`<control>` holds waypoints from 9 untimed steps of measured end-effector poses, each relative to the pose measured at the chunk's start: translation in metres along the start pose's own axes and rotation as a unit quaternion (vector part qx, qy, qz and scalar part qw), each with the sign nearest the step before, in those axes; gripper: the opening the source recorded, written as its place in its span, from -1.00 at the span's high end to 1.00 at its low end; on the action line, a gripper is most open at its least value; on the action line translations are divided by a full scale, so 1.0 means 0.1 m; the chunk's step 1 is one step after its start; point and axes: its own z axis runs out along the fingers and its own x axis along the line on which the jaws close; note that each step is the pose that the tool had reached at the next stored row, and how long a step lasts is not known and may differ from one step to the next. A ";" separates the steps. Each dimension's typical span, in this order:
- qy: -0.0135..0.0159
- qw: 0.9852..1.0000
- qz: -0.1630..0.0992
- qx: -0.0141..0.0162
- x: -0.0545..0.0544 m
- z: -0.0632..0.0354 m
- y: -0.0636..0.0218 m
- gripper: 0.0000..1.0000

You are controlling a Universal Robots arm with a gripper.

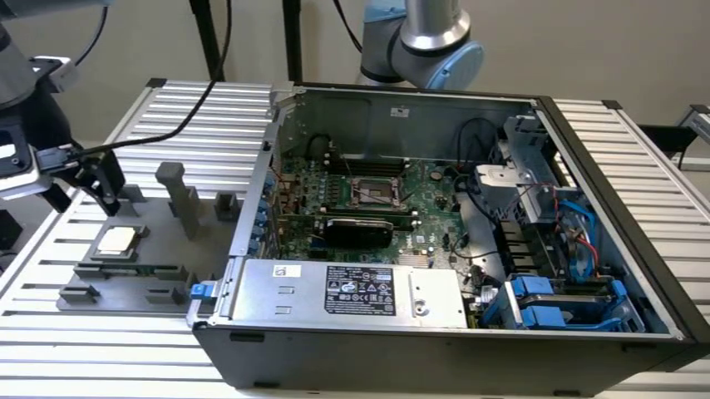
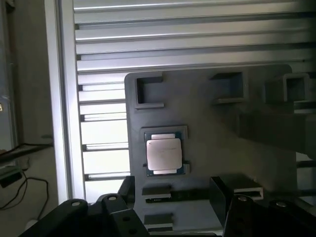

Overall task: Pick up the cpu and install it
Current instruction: 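Pick up the cpu and move it towards the insertion slot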

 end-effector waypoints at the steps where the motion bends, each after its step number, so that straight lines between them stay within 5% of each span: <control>1: 0.000 1.000 0.000 0.000 -0.01 0.019 0.000 -0.43; 9: 0.000 1.000 -0.004 0.000 -0.06 0.165 -0.001 -0.43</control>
